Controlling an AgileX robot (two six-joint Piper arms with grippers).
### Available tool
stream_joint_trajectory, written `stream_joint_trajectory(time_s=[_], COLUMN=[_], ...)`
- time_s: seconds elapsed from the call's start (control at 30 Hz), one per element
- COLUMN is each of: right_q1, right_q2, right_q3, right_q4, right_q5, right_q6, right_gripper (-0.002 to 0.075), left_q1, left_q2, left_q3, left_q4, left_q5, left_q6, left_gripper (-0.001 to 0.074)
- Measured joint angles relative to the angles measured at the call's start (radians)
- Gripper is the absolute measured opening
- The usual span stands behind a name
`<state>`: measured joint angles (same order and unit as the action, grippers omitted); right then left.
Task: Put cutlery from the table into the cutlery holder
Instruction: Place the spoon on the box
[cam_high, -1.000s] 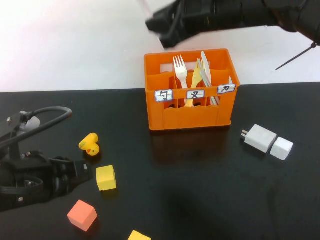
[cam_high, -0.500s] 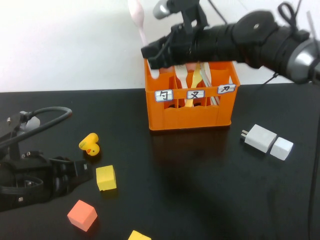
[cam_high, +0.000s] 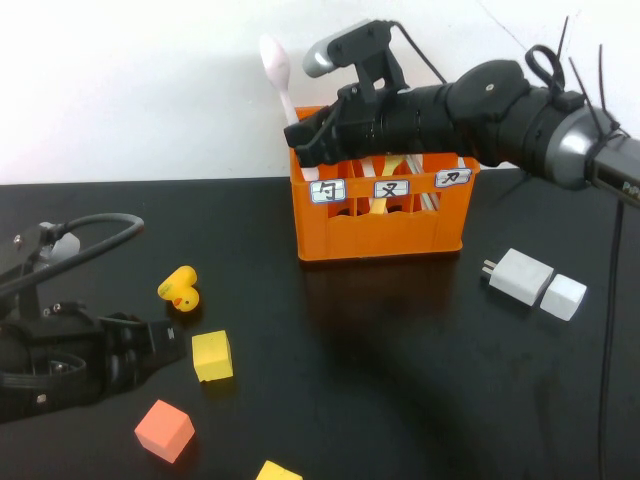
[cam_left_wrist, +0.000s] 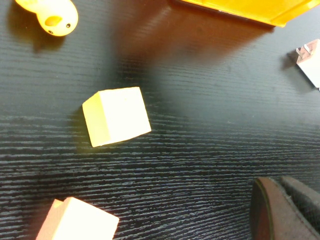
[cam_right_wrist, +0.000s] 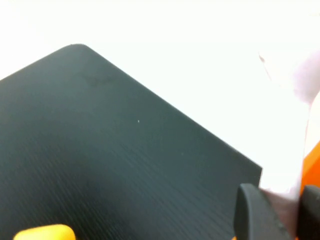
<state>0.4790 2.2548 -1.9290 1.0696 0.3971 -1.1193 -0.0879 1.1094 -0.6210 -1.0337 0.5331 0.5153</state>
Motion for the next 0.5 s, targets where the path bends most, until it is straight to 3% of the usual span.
stream_joint_trajectory(time_s=[0.37, 0.5], right_q1=[0.0, 0.0], right_q2=[0.028, 0.028], right_q3=[-0.004, -0.004], right_q4=[0.009, 0.011], right_q5=[-0.002, 0.007], right_q6=[-0.084, -0.093], right_gripper=[0.0169, 0.0304], left_q1=[0.0, 0.0], left_q2=[0.0, 0.0], left_q3=[0.0, 0.0], left_q4=[-0.001, -0.001], left_q5=[0.0, 0.0], left_q6=[0.0, 0.0], left_gripper=[-0.0001, -0.0001])
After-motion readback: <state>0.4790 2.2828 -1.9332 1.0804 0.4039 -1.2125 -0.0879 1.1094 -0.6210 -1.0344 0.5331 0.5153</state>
